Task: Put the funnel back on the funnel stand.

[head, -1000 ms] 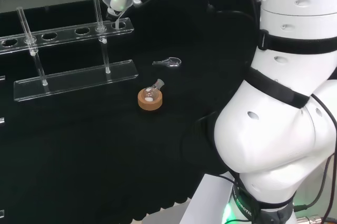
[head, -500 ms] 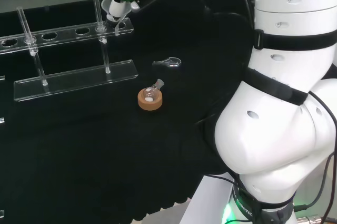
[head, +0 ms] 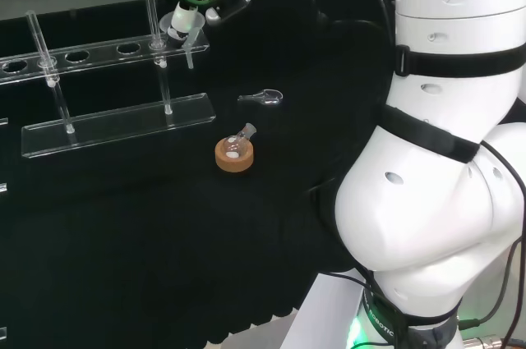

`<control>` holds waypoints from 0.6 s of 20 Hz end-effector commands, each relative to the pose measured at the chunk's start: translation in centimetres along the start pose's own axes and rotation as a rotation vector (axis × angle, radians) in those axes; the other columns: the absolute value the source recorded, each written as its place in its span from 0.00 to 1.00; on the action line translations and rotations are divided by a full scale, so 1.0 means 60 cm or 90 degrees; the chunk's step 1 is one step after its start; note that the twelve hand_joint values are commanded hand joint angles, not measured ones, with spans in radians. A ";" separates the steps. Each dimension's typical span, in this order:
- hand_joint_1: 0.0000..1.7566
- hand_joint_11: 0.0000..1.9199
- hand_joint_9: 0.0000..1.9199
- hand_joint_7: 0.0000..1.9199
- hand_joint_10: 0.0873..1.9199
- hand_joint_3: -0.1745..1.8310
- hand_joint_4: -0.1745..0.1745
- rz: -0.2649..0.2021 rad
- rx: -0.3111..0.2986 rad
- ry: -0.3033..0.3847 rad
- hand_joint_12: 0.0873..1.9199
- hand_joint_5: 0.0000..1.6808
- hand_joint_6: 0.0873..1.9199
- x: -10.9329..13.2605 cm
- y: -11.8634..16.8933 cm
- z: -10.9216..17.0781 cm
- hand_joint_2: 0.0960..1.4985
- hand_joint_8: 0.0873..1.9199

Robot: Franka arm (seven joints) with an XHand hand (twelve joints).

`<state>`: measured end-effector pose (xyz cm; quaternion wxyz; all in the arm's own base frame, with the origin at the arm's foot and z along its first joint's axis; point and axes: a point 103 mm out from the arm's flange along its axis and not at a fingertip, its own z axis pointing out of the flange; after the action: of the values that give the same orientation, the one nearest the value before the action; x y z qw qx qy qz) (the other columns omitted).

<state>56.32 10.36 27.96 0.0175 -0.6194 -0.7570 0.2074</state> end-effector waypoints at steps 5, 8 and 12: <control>0.32 0.16 0.05 0.00 0.40 0.21 0.48 0.006 -0.097 0.041 0.78 0.09 0.00 -0.010 -0.076 -0.025 0.39 0.16; 0.32 0.16 0.07 0.00 0.40 0.20 0.47 0.019 -0.118 0.088 0.78 0.09 0.00 -0.019 -0.114 -0.038 0.40 0.22; 0.35 0.17 0.09 0.00 0.38 0.20 0.47 0.041 -0.131 0.090 0.77 0.11 0.00 -0.026 -0.165 -0.049 0.42 0.26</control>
<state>52.30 9.46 31.25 0.0019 -0.6309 -0.7632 0.1393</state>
